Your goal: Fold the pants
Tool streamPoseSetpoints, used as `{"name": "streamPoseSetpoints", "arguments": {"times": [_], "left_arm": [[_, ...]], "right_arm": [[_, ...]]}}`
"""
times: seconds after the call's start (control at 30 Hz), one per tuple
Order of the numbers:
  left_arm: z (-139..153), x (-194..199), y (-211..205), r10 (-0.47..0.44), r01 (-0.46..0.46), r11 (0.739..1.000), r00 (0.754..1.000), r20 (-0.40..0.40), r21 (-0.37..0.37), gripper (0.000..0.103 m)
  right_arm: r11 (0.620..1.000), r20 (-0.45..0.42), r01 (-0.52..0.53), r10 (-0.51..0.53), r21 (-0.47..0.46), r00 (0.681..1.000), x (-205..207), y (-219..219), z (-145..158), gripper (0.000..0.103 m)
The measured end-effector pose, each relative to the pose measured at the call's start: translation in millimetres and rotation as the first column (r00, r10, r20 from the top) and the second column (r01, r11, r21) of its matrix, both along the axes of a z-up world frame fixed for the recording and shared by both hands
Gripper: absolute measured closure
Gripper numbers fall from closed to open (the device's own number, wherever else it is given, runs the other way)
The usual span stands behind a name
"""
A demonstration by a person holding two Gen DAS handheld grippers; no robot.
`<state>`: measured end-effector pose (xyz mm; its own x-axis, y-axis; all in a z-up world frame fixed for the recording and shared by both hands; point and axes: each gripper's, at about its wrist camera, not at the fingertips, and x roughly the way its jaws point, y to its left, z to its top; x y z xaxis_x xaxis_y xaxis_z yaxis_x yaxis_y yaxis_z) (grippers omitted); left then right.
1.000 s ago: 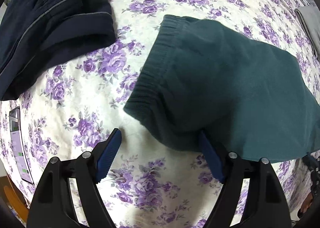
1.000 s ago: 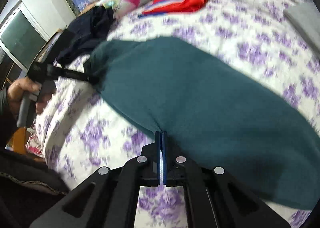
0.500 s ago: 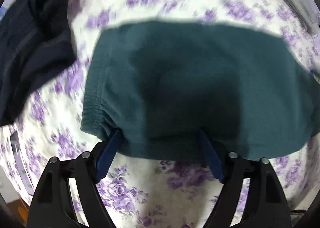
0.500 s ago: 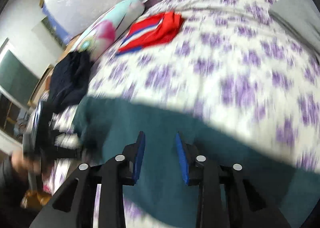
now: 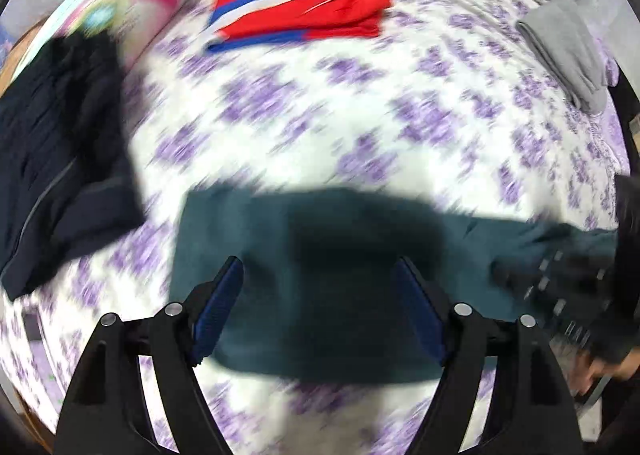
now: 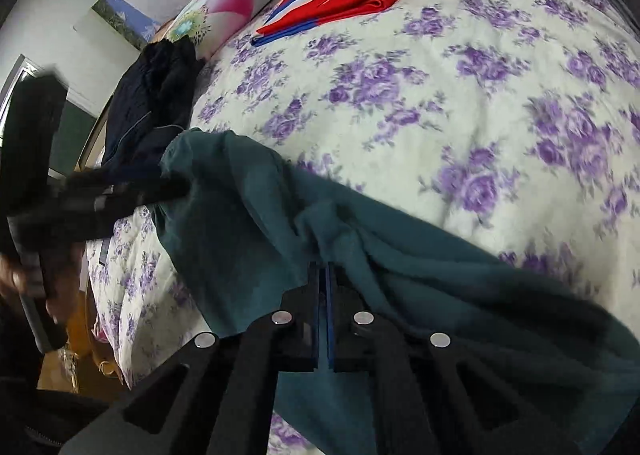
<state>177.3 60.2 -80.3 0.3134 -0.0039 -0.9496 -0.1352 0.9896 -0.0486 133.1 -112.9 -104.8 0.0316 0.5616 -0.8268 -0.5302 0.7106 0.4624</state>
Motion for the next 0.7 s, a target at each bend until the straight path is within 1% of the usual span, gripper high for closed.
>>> {"name": "streamPoseSetpoints", "arguments": {"times": [0.1,0.13,0.2,0.27,0.3,0.37,0.43,0.5,0.6,0.67,0.7], "left_arm": [[-8.9,18.0,-30.7,-0.053,0.053,0.999,0.999,-0.004,0.009,0.028],[-17.6,26.4,-38.6,-0.066,0.066,0.998,0.997,-0.03,0.021,0.028],[-29.0,22.2,-41.5,-0.062,0.066,0.997,0.996,-0.067,0.049,0.028],[-46.7,22.3,-41.9,-0.072,0.081,0.994,0.991,-0.115,0.072,0.027],[-50.9,20.4,-40.5,-0.07,0.079,0.995,0.99,-0.125,0.067,0.026],[-52.6,14.7,-34.2,-0.054,0.057,0.998,0.992,-0.112,0.026,0.026],[-54.4,13.4,-27.7,-0.032,0.031,0.999,0.992,-0.119,-0.009,0.025],[-54.1,12.9,-25.7,-0.028,0.026,1.0,0.993,-0.115,-0.017,0.025],[-54.4,12.7,-26.3,-0.029,0.028,1.0,0.993,-0.112,-0.013,0.025],[-54.9,10.7,-25.3,-0.027,0.025,1.0,0.994,-0.109,-0.016,0.025],[-53.9,5.7,-23.7,-0.028,0.026,0.999,0.994,-0.106,-0.018,0.025]], "right_arm": [[1.0,-0.016,0.012,-0.012,0.017,1.0,-2.4,-5.2,0.6,0.1],[1.0,-0.021,0.006,-0.005,0.019,1.0,-3.3,-4.3,1.0,0.1],[1.0,-0.028,-0.007,0.007,0.011,1.0,-0.6,2.6,-0.9,0.099],[1.0,-0.025,-0.014,0.014,0.015,1.0,1.8,3.1,3.3,0.097],[1.0,-0.028,-0.002,0.002,0.031,1.0,5.3,2.1,6.4,0.097],[0.995,-0.043,0.051,-0.048,0.084,0.998,15.7,-4.5,13.4,0.096],[0.992,-0.065,0.08,-0.074,0.101,0.995,24.3,-4.8,13.5,0.096],[0.993,-0.058,0.08,-0.075,0.084,0.995,29.3,3.6,11.8,0.096],[0.997,-0.039,0.043,-0.041,0.06,0.998,28.2,22.7,8.8,0.097],[1.0,-0.002,0.015,-0.015,0.005,1.0,25.7,34.5,4.7,0.097],[1.0,0.003,0.011,-0.011,-0.015,1.0,25.9,37.0,1.8,0.099]]}}
